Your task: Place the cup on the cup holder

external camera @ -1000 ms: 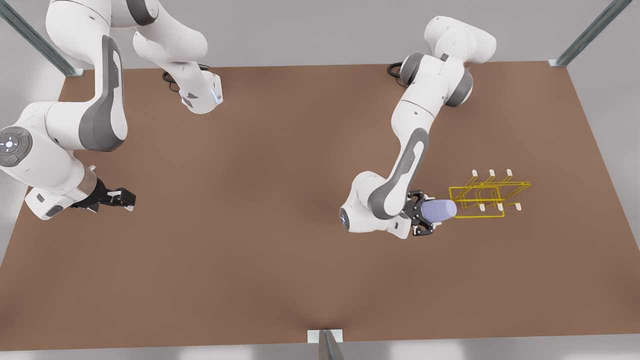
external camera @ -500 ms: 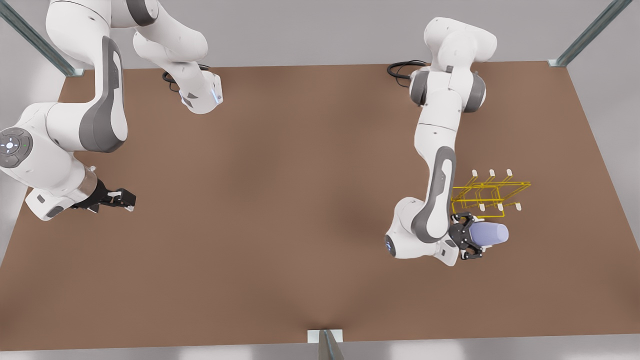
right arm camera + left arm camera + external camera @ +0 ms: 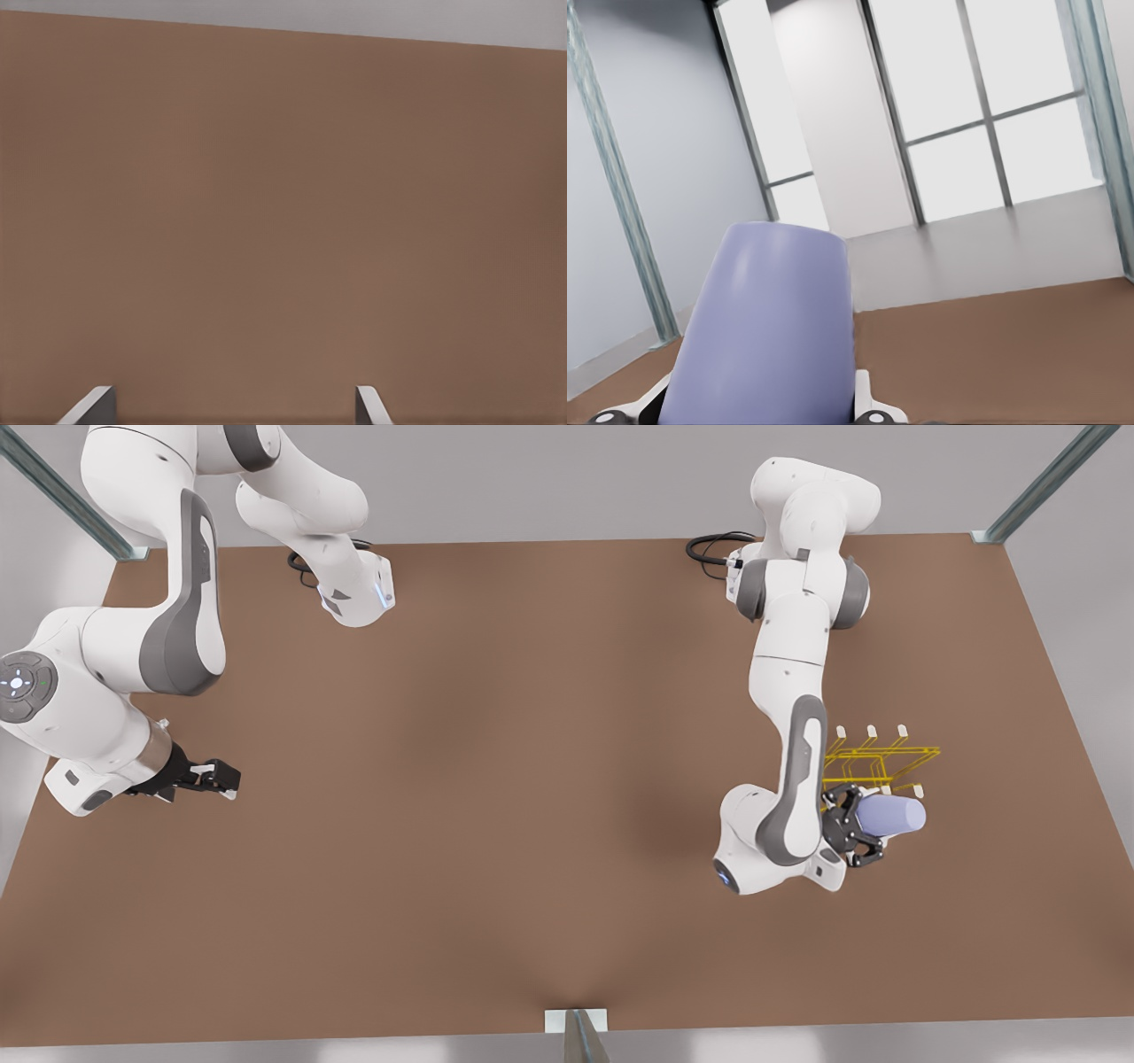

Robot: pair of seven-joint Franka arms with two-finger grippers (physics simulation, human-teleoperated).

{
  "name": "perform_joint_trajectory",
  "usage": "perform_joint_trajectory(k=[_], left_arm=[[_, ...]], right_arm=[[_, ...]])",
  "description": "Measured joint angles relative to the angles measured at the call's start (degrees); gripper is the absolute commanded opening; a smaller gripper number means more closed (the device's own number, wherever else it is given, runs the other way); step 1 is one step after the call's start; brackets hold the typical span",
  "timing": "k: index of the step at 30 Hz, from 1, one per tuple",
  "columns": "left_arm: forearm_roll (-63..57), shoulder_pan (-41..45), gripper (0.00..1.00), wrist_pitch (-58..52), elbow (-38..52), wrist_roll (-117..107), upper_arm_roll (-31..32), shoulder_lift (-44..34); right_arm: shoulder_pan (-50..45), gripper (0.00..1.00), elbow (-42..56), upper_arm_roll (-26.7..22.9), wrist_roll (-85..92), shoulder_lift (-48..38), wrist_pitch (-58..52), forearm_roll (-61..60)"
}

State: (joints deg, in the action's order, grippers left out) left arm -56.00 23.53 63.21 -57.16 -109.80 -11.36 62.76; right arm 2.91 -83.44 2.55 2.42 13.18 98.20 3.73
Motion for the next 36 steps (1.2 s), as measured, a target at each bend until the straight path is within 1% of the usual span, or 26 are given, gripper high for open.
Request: perform_joint_trajectory(k=[4, 15, 28, 29, 36], left_arm=[[2.21, -1.03, 0.81, -2.22, -0.27, -0.39, -0.31, 0.26], [3.31, -1.43, 0.81, -6.45, -0.57, -3.91, -0.37, 2.2], [3.28, -1.4, 0.81, -7.8, -3.05, -8.44, -0.38, 2.99], [3.26, -1.43, 1.0, -7.8, -3.1, -8.7, -0.38, 2.99], [3.14, -1.04, 1.0, -7.94, -3.09, -10.23, -0.31, 2.94]], right_arm=[[0.05, 1.0, 0.0, 0.0, 0.09, 0.06, 0.0, 0.0], [0.31, 1.0, 0.0, -0.06, 0.27, 0.41, 0.0, -0.01], [0.34, 1.0, 0.0, -0.07, 0.39, 0.42, 0.0, -0.02], [0.34, 1.0, 0.0, -0.08, 0.39, 0.42, 0.0, -0.01], [0.35, 1.0, 0.0, -0.07, 0.43, 0.42, 0.0, -0.07]])
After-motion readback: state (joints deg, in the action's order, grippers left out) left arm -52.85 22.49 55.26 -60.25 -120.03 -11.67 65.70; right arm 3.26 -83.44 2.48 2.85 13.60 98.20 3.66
